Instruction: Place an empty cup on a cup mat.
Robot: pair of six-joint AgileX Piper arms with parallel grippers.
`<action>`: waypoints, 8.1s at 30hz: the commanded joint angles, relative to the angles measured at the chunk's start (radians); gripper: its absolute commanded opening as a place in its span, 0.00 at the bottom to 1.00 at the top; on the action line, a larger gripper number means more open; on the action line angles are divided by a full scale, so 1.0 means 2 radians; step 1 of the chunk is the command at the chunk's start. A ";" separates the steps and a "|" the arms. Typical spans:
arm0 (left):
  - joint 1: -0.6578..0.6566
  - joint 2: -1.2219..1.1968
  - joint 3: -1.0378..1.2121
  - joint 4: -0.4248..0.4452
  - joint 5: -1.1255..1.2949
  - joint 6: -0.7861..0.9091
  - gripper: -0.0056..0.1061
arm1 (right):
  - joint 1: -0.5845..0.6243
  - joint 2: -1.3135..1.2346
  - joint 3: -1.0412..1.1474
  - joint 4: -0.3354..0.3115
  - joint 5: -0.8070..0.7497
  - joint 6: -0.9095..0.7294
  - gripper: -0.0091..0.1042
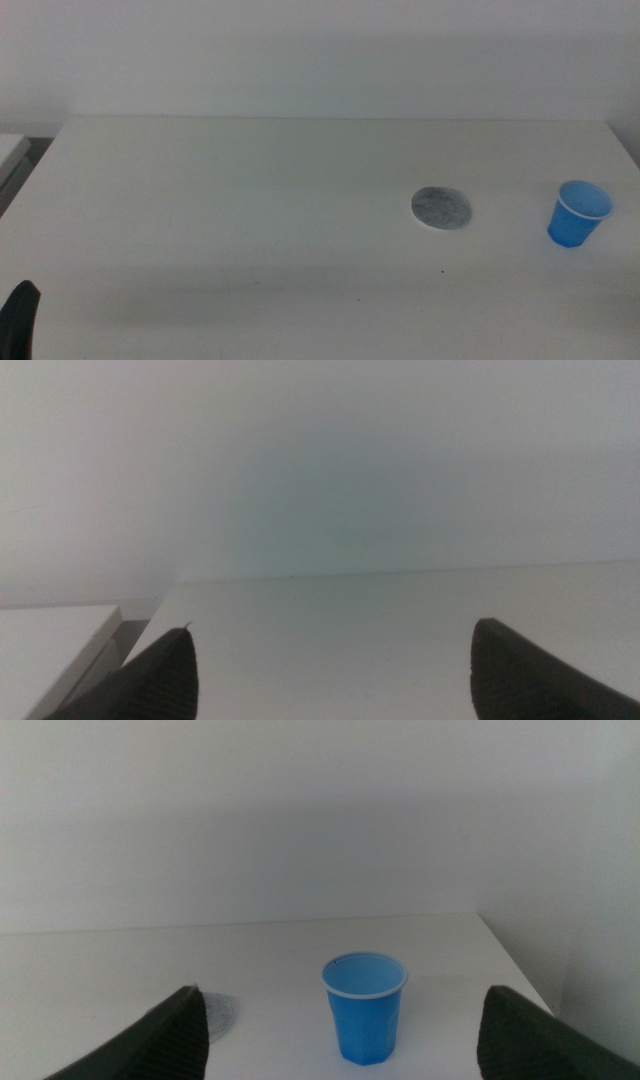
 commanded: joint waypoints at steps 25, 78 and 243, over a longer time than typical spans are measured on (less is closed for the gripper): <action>-0.002 0.002 0.000 -0.001 -0.006 -0.001 0.89 | -0.001 0.205 -0.251 0.025 0.192 0.009 0.89; -0.002 0.002 0.000 -0.001 -0.006 0.000 0.89 | -0.086 0.909 -0.652 0.051 0.335 0.035 0.86; -0.002 0.002 0.000 -0.001 -0.006 -0.001 0.89 | 0.062 0.580 -0.559 0.037 0.224 0.002 0.86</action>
